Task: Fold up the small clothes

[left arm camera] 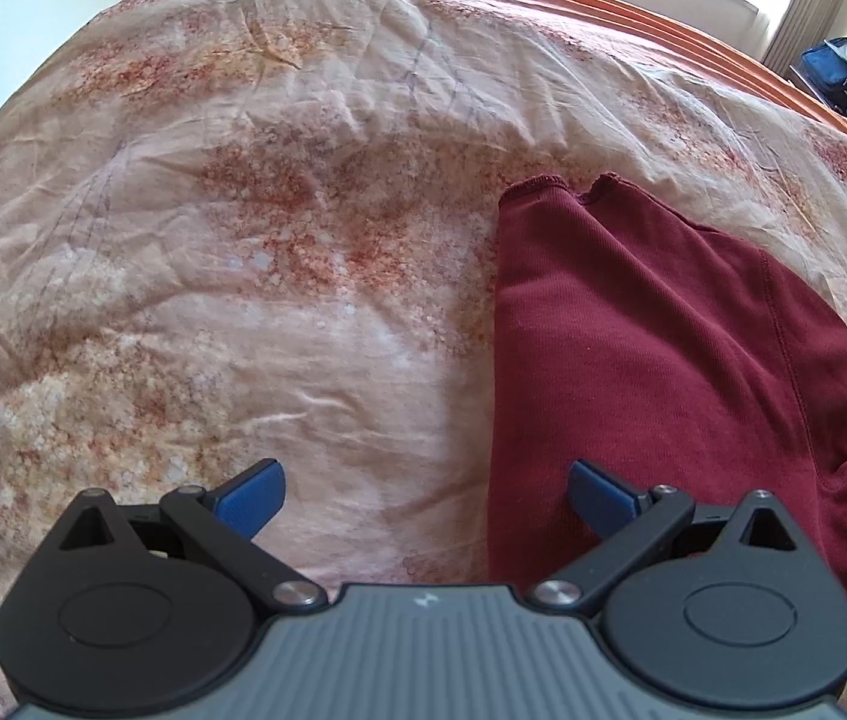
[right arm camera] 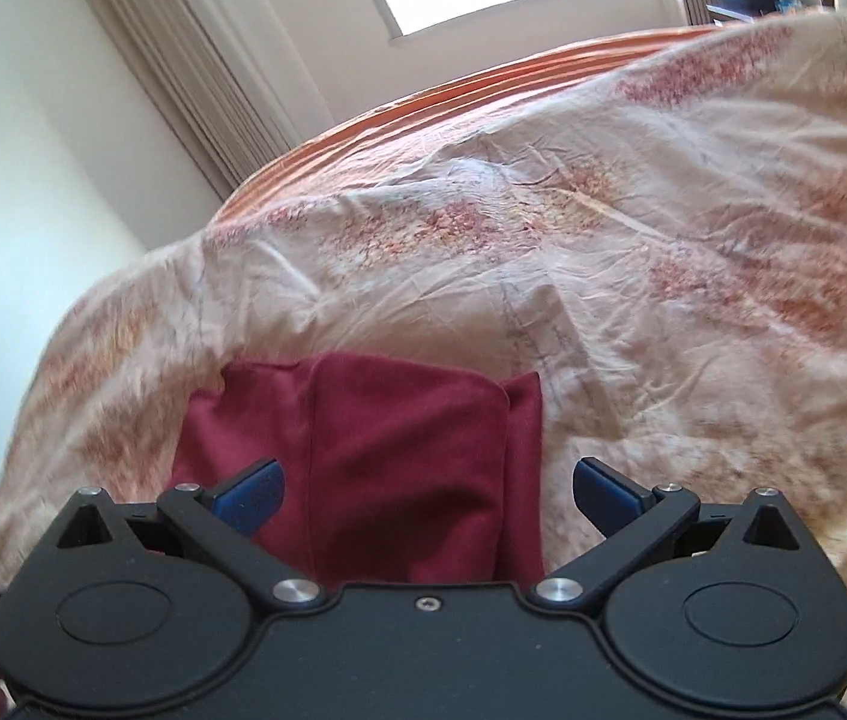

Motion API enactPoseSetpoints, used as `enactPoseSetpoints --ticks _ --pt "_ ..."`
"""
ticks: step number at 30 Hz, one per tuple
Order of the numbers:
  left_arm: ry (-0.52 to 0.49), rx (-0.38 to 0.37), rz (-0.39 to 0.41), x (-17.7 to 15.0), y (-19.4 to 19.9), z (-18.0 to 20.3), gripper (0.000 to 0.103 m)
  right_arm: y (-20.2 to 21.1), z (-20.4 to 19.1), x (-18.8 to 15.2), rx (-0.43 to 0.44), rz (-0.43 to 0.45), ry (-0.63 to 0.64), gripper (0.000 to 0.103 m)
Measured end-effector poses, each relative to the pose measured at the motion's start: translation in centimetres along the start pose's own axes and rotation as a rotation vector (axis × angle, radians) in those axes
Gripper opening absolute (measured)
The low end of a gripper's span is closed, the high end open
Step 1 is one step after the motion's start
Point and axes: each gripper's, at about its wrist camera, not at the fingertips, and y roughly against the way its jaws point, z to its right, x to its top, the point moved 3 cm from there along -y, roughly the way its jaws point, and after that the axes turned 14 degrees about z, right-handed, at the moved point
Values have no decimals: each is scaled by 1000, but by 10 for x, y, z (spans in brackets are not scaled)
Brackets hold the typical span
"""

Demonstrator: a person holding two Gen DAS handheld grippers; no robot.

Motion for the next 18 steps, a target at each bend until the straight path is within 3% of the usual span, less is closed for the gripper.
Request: enactPoseSetpoints --ticks 1,4,6,8,10,11,16,18 --pt "0 -2 -1 0 -1 1 102 -5 3 1 0 -7 -14 95" --pt "-8 1 -5 -1 -3 2 102 -17 7 1 -5 -32 -27 77" --pt "-15 3 -3 -1 -3 3 102 -23 9 0 -18 -37 -23 59" --pt "-22 3 -1 -2 -4 5 102 -28 12 -2 -20 -50 -31 50" --pt "-28 4 -2 -1 -4 6 102 -31 12 -4 -23 -56 -30 27" --pt "-32 4 -2 0 -4 7 102 -31 11 -4 -29 -53 -14 8" --pt "-47 -31 48 7 5 14 102 -19 0 16 -44 47 111 5" --pt "-63 -39 32 6 1 18 102 -21 -1 21 -52 52 137 5"
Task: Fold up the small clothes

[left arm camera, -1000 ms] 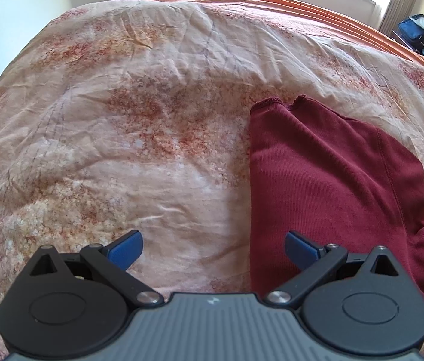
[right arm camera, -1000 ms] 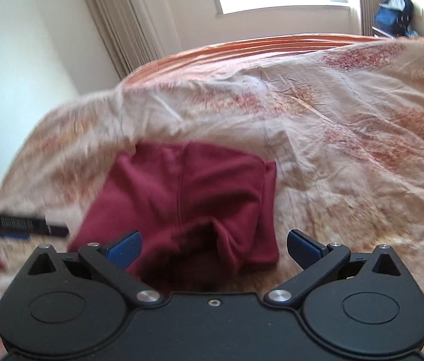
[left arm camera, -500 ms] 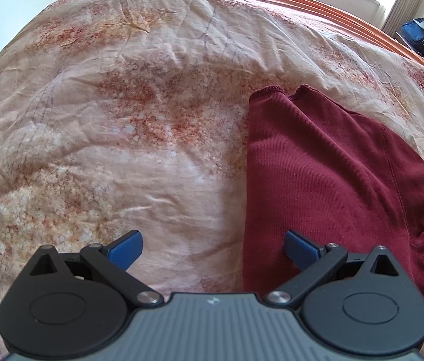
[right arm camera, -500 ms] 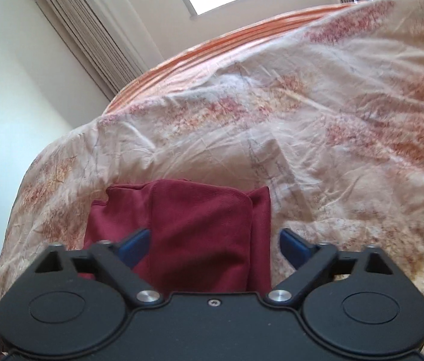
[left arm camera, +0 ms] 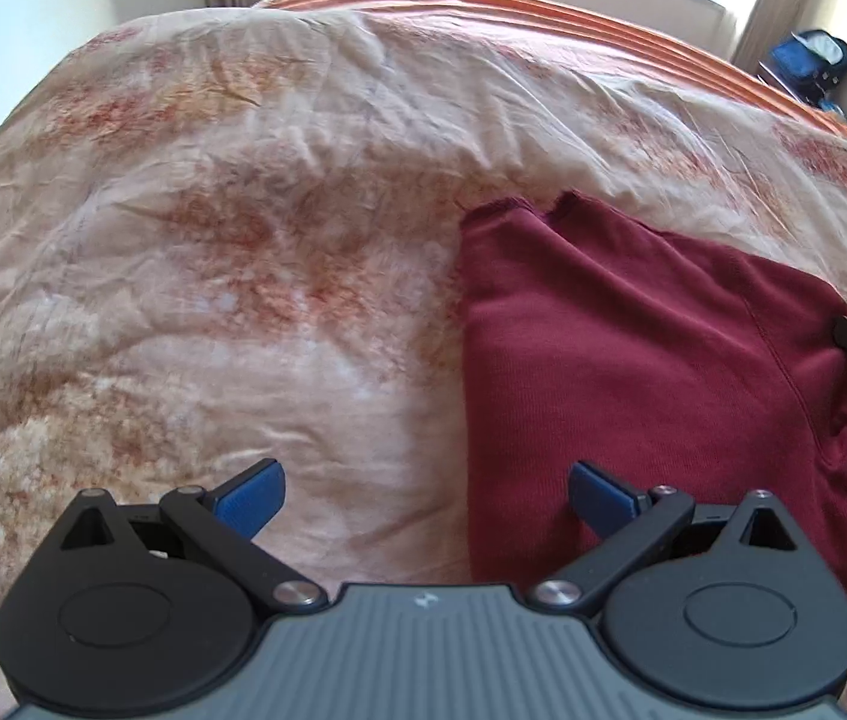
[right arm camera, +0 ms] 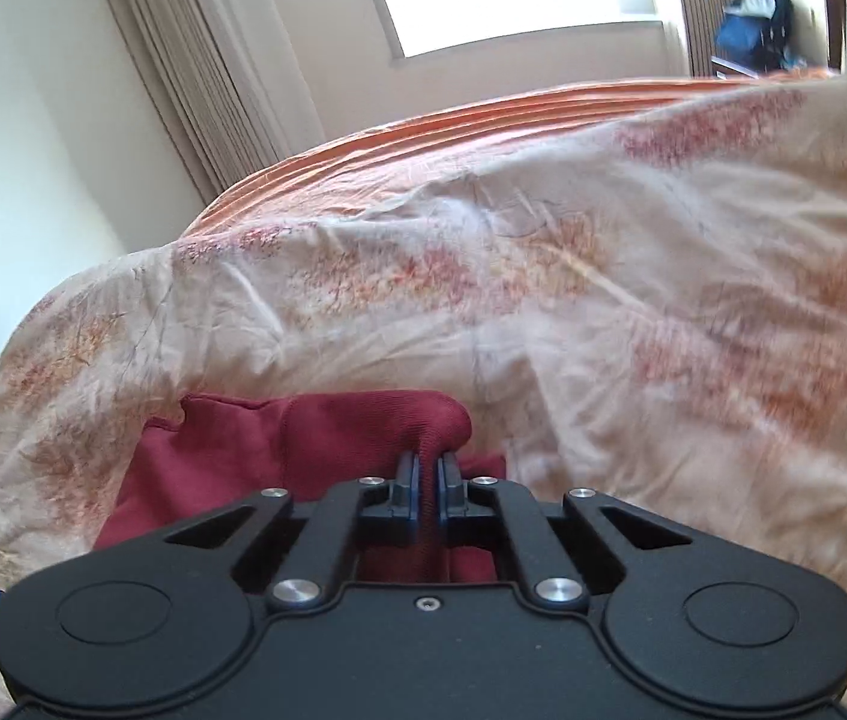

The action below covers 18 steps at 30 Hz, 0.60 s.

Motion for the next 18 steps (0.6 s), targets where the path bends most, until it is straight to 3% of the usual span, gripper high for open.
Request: enactPoseSetpoints --ticks 4,6,9,12,15,18 --pt "-40 25 -37 -9 -11 8 102 -19 3 -21 -38 -96 46 10" --pt "-45 32 -37 -8 -10 9 102 -20 4 -29 -75 -102 58 26" --pt "-52 22 -21 -7 -2 9 102 -1 -2 -25 -104 -42 81 48" --pt "-41 -11 -15 -9 6 9 102 23 -15 -26 -49 -17 72 68" --pt "-53 -20 -50 -18 9 12 102 37 -28 -41 -24 -50 123 70" --pt "-87 16 -103 -33 8 14 102 44 -17 -59 -156 -87 144 74"
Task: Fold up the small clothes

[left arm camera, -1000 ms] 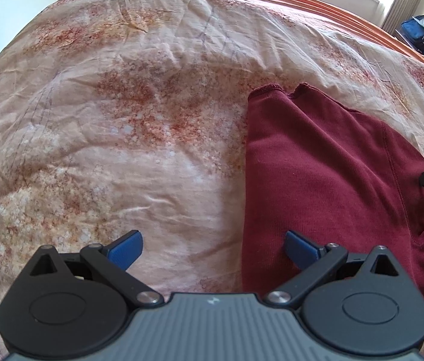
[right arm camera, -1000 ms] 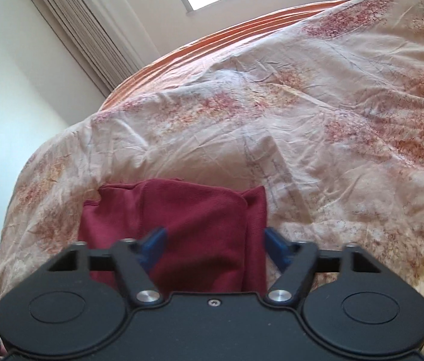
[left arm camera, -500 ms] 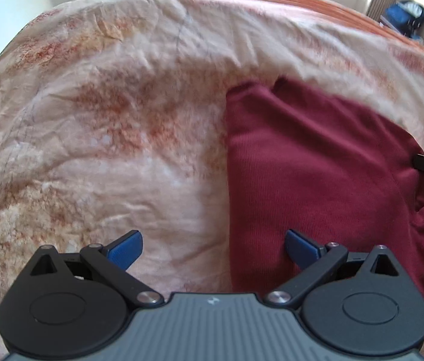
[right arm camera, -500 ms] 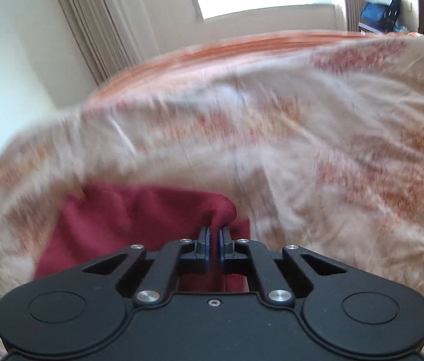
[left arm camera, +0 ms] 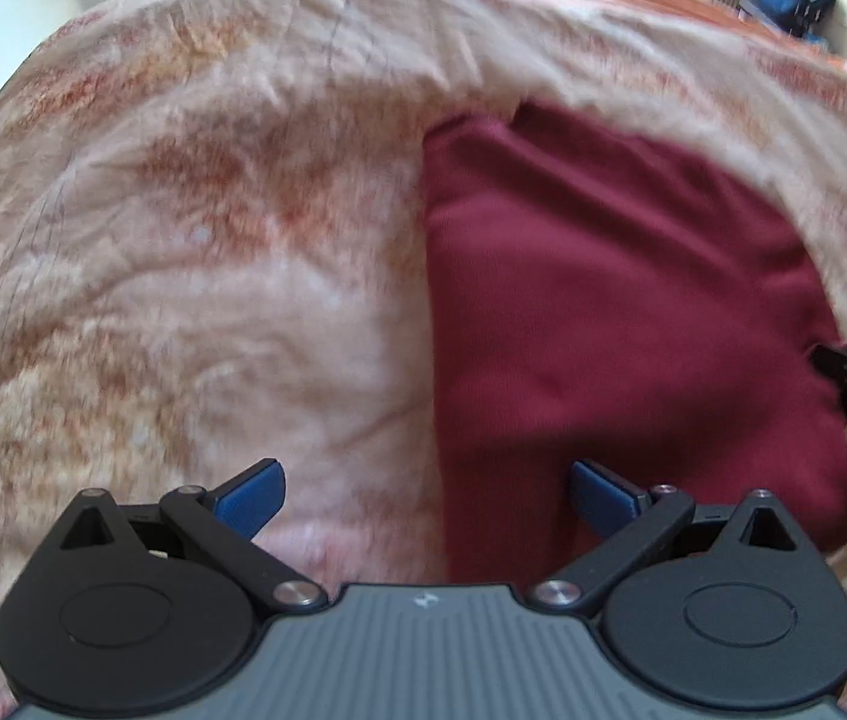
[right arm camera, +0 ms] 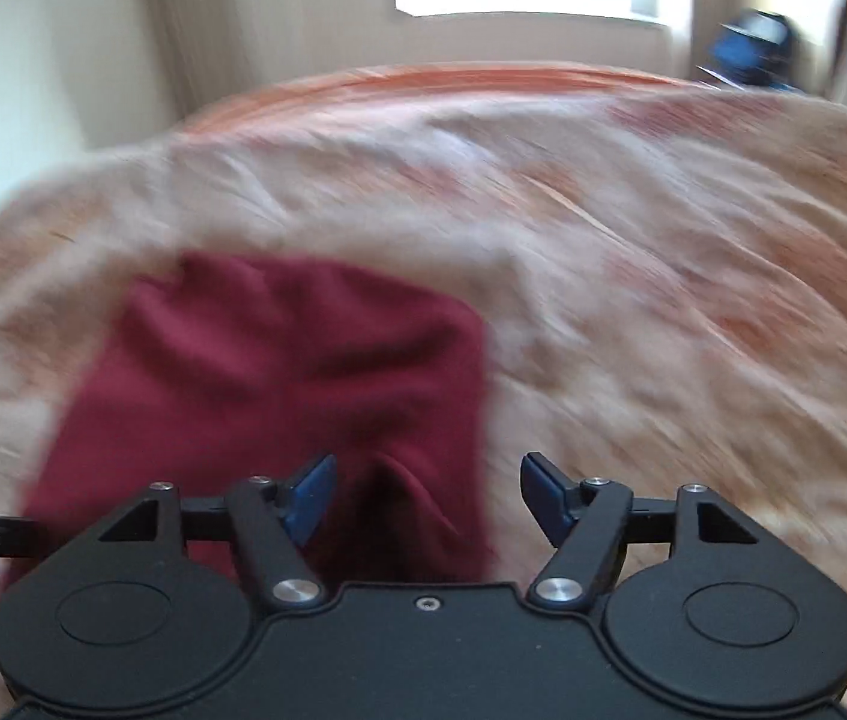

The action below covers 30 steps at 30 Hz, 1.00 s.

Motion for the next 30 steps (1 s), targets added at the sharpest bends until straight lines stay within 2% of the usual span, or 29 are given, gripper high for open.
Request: enactPoseSetpoints --ticks 3,7,10,12,14,17,20,22,24,26,30 --pt "-18 23 -66 -17 -6 -1 102 1 20 -16 -38 -35 -90 79" --pt "15 19 -93 -30 -4 -8 102 8 22 -26 -32 -38 -107 81" --pt "19 20 -78 -27 4 -11 102 23 23 -20 -34 10 -158 83" --pt "14 21 -64 -27 8 -12 102 32 21 -13 -40 57 -168 91" --pt "9 28 -82 -27 5 -13 102 31 19 -7 -57 75 -153 96" --pt "17 41 -111 -30 1 -11 102 20 18 -3 -68 56 -122 96" --pt "9 44 -125 -30 0 -10 102 4 20 -11 -145 -44 -66 102" --pt "0 43 -128 -29 0 -11 102 0 23 -22 -150 -80 -76 102" --pt "-2 39 -115 -26 5 -11 102 4 27 -28 -139 -68 -110 102" --pt "15 32 -66 -19 14 -14 102 12 29 -25 -130 -40 -129 102" --pt "77 15 56 5 24 -18 102 29 21 -2 -154 109 -52 103"
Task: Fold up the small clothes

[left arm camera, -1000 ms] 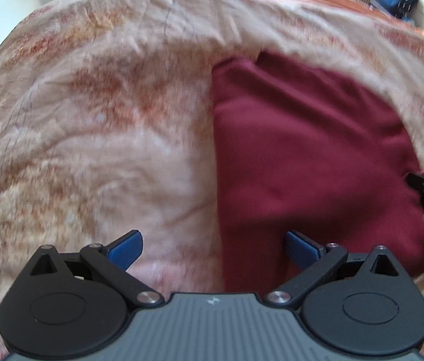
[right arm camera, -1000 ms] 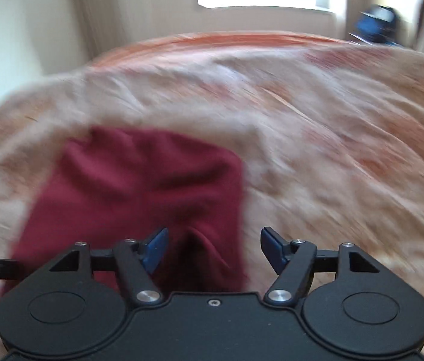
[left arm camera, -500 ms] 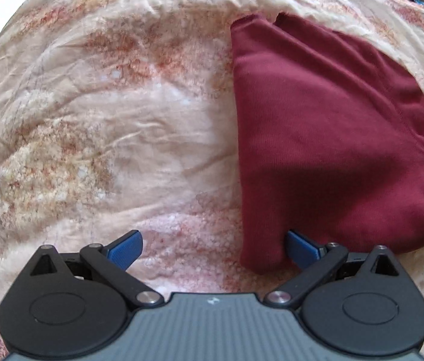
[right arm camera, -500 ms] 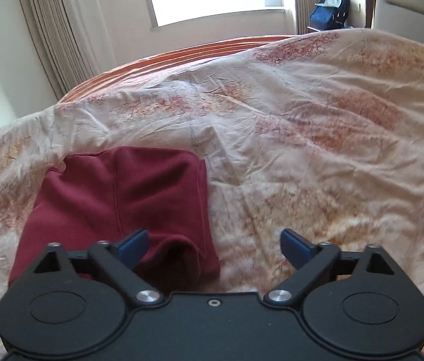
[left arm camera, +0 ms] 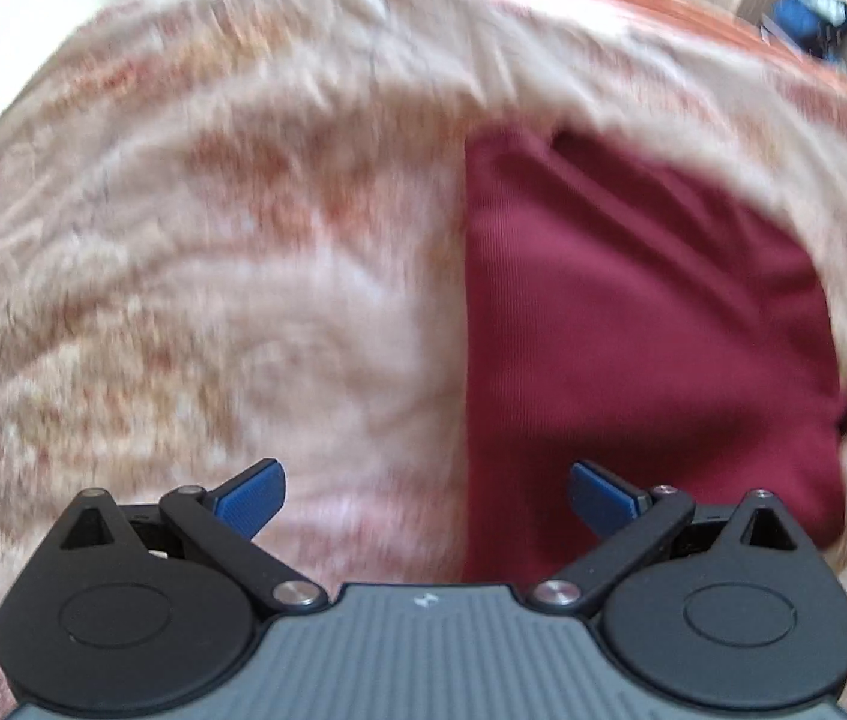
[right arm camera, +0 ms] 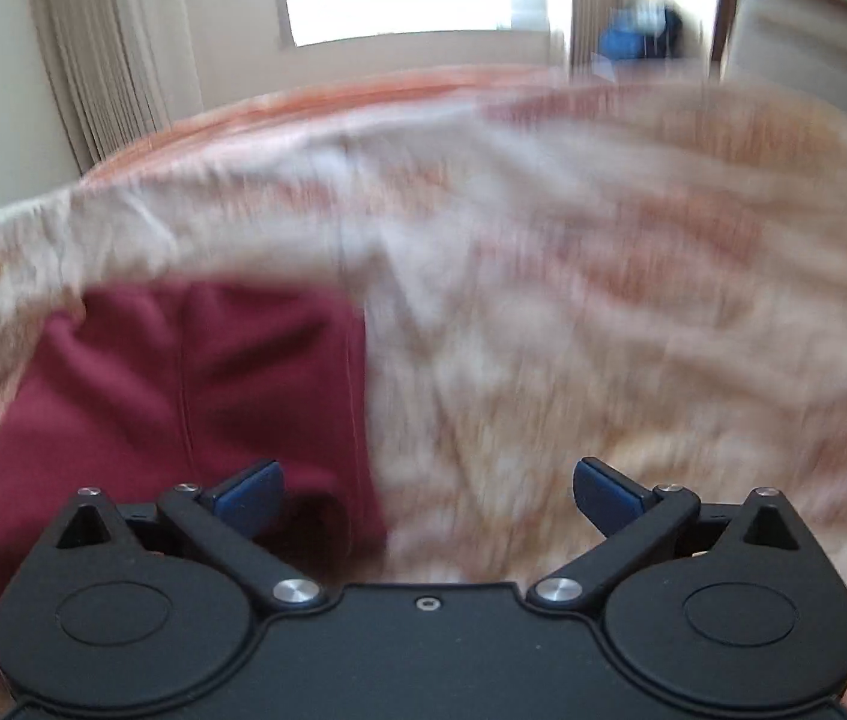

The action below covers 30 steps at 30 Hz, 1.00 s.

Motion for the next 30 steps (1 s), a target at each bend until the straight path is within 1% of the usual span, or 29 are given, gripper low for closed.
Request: enactPoseSetpoints --ticks 1,3,6,8,11,13,14,16,18,20,24,30 --pt "12 9 23 8 -4 1 102 0 -5 7 2 41 24 103" --pt "27 35 52 23 -19 4 102 -8 -18 19 31 95 62 103" --pt "60 70 67 38 -46 6 102 -28 -47 28 115 132 122 103" --pt "91 79 59 45 -61 8 102 -44 -68 29 163 139 178 103" --pt "125 67 55 53 -79 10 103 -64 -94 28 191 147 263 102" --pt "112 56 50 55 -92 12 103 -79 -104 26 194 157 305 102" --pt "101 52 42 54 -99 12 103 -88 -108 23 188 148 322 102" --pt "90 45 12 54 -112 13 103 -108 -109 12 164 100 351 102" --pt "105 39 -8 53 -119 12 103 -122 -105 0 172 71 325 102" --pt "122 29 -16 53 -123 11 103 -128 -99 -8 185 81 274 102" --pt "119 19 -6 53 -127 11 103 -128 -94 -19 206 133 229 102" --pt "119 20 10 53 -127 11 103 -123 -97 -27 188 202 247 102"
